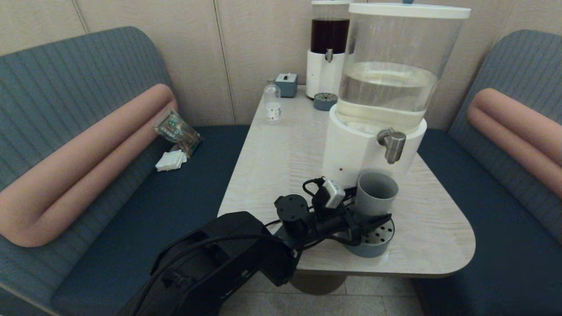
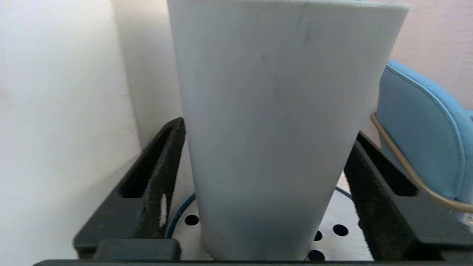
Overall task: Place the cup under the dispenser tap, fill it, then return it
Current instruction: Place it under the water dispenser
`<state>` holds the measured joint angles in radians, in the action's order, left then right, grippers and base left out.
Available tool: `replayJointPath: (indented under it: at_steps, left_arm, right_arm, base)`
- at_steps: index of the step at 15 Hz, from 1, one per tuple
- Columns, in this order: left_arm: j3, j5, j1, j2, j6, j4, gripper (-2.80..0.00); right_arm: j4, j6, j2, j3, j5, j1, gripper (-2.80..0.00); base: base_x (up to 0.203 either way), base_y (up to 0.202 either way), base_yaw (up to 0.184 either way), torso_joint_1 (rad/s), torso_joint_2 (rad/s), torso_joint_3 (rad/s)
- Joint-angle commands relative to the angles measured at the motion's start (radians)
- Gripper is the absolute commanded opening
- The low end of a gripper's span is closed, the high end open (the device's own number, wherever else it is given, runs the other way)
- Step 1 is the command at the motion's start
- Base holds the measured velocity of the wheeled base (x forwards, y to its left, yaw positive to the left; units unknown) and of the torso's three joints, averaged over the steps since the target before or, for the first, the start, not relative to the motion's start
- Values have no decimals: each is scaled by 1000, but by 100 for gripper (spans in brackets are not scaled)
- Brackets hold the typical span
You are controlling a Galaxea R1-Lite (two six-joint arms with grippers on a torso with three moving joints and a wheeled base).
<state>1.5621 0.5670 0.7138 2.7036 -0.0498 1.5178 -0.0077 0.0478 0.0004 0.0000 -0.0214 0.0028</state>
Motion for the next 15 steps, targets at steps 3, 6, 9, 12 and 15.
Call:
replayJointPath:
  at_steps: [3,6,9,12,15]
  left_arm:
    - [-38,0,-1,-60,-2,12,0]
    - [-156,1,-1,-152,-1,12,0]
    - [-289,1,-1,-214,-1,12,0]
    - [-419,1,0,-289,3,12,0]
    - [-531,1,0,-345,13,12,0]
  right_arm:
    - [0,0,1,2,0,0,-280]
    - [0,0,1,2,0,0,-280]
    - [0,0,1,2,0,0,-280]
    - [1,0,1,2,0,0,-280]
    - [0,0,1,0,0,0,-280]
  base:
    - [0,0,0,0,0,0]
    - [0,0,0,0,0,0]
    - [0,0,0,0,0,0]
    - [0,0,0,0,0,0]
    - [0,0,0,0,0,0]
